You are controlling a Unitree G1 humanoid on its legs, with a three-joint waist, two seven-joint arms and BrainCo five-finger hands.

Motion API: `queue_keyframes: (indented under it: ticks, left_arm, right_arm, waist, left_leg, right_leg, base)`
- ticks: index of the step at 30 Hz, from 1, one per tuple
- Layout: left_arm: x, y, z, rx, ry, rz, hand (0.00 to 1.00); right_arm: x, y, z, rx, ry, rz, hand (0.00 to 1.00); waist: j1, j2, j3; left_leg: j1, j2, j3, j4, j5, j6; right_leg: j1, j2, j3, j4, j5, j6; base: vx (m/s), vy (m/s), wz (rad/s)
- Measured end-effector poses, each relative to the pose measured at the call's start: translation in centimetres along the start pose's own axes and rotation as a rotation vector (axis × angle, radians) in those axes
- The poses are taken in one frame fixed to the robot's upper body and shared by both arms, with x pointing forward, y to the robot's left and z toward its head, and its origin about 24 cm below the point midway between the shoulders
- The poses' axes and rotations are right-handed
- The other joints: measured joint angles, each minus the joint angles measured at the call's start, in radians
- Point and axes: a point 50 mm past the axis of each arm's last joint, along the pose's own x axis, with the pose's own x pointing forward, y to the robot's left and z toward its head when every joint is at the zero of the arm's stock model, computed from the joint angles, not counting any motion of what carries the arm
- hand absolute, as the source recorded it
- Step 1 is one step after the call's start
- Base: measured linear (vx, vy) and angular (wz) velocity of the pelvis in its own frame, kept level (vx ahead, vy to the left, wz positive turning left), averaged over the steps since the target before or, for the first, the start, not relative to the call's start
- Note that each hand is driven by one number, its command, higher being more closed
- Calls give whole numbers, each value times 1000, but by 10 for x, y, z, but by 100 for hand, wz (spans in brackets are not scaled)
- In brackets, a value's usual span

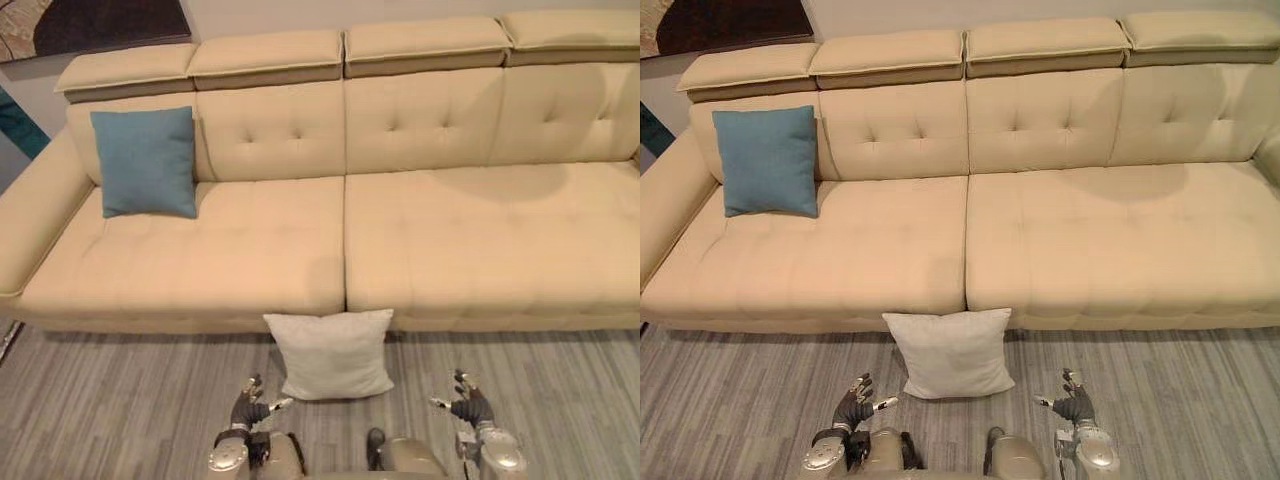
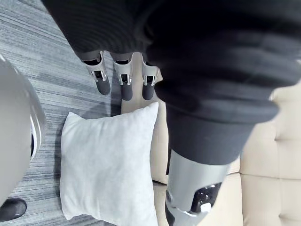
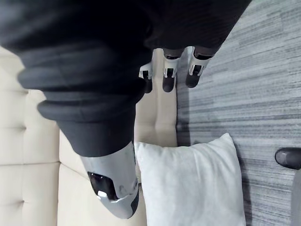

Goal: Pick up cushions and gather them together orderly.

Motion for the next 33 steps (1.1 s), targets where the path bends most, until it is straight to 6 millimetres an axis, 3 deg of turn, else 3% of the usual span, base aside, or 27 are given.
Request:
queue_keyframes:
  ticks: [1, 2, 5, 8, 10, 15, 21, 23, 24, 26, 27, 28, 29, 30, 33]
  left_arm:
    - [-1, -2, -2, -7, 7, -3, 0]
    - [2, 0, 1, 2, 4, 2, 0]
    - [7, 0, 11, 10, -24, -1, 0]
    - [13, 1, 24, 17, -62, 14, 0]
    - [21, 6, 44, 21, -115, 27, 0]
    - [37, 16, 109, -15, -301, 75, 0]
    - [43, 35, 191, -249, -517, 174, 0]
    - [41, 47, 234, -354, -616, 209, 0]
    - [39, 49, 246, -374, -647, 214, 0]
    - [29, 53, 291, -427, -765, 207, 0]
    - [26, 52, 301, -432, -791, 200, 0]
    - [20, 48, 320, -442, -840, 178, 0]
    - [19, 45, 327, -445, -855, 168, 0]
    - [13, 37, 343, -456, -890, 139, 0]
    - [4, 20, 366, -434, -947, 80, 0]
  right_arm:
    - [0, -2, 1, -4, -2, -4, 0]
    - [1, 5, 0, 12, 3, 5, 0]
    - [2, 11, 3, 18, -9, 20, 0]
    - [11, 15, 21, 17, -63, 17, 0]
    - [18, 19, 39, 17, -122, 17, 0]
    - [32, 27, 92, 29, -283, 9, 0]
    - [49, 29, 176, 99, -474, -19, 0]
    - [53, 31, 223, 137, -563, -24, 0]
    - [52, 31, 238, 141, -596, -22, 0]
    - [42, 35, 296, 149, -734, -17, 0]
    - [39, 36, 308, 153, -763, -17, 0]
    - [28, 39, 339, 163, -843, -13, 0]
    - [24, 39, 350, 168, -870, -12, 0]
    - [11, 43, 375, 172, -941, -1, 0]
    - [-4, 48, 401, 187, -1013, 12, 0]
  waist:
    - [-2, 23, -2]
    - [-1, 2, 8]
    - [-1, -39, 21]
    - [1, -37, 36]
    - [9, -32, 75]
    - [26, -43, 163]
    - [23, -44, 235]
    - [25, -44, 269]
    - [25, -44, 281]
    - [26, -43, 297]
    - [25, -43, 305]
    - [25, -41, 319]
    - [26, -41, 322]
    - [23, -41, 333]
    - [23, -40, 335]
  left_leg:
    - [12, -7, -8, -78, 123, 16]
    - [28, -22, 3, -76, 108, 40]
    - [34, -75, 27, -80, 75, 62]
    - [-44, -85, 46, 22, 19, 84]
    - [-101, -69, 47, 108, -26, 92]
    - [-300, -33, 43, 277, -93, 111]
    - [-626, 12, 18, 462, -120, 129]
    - [-760, 33, 12, 534, -119, 131]
    - [-789, 38, 10, 552, -119, 132]
    - [-934, 58, 3, 616, -114, 140]
    - [-961, 62, 3, 630, -112, 142]
    - [-1025, 69, -4, 663, -110, 145]
    - [-1048, 73, -5, 676, -110, 146]
    - [-1105, 78, -9, 706, -106, 152]
    - [-1181, 82, -17, 746, -103, 156]
  right_leg:
    - [-6, 12, 4, 28, -28, 20]
    - [-10, -6, 28, 67, -58, 31]
    - [-37, -61, 52, 116, -105, 62]
    - [-105, -84, 68, 176, -123, 81]
    - [-150, -84, 83, 226, -135, 86]
    - [-339, -78, 85, 362, -173, 83]
    - [-648, -50, 97, 518, -197, 80]
    - [-786, -40, 99, 600, -198, 78]
    - [-817, -36, 101, 620, -198, 78]
    - [-968, -23, 107, 695, -199, 77]
    - [-996, -21, 108, 713, -199, 77]
    - [-1061, -14, 111, 748, -199, 77]
    - [-1086, -13, 111, 762, -200, 75]
    - [-1147, -12, 111, 802, -202, 73]
    - [-1228, -13, 111, 856, -207, 72]
  base:
    - [362, 228, -31]
    - [266, 190, -19]
    - [179, 166, -8]
    - [79, 126, -10]
    - [5, 107, -9]
    - [-91, 42, -2]
    - [-149, 24, -4]
    - [-122, -35, -3]
    - [-124, -41, -9]
    - [-137, -41, -7]
    - [-159, -54, -2]
    - [-126, -50, -3]
    - [-152, -60, -1]
    - [-114, -47, 3]
    - [-96, -35, 6]
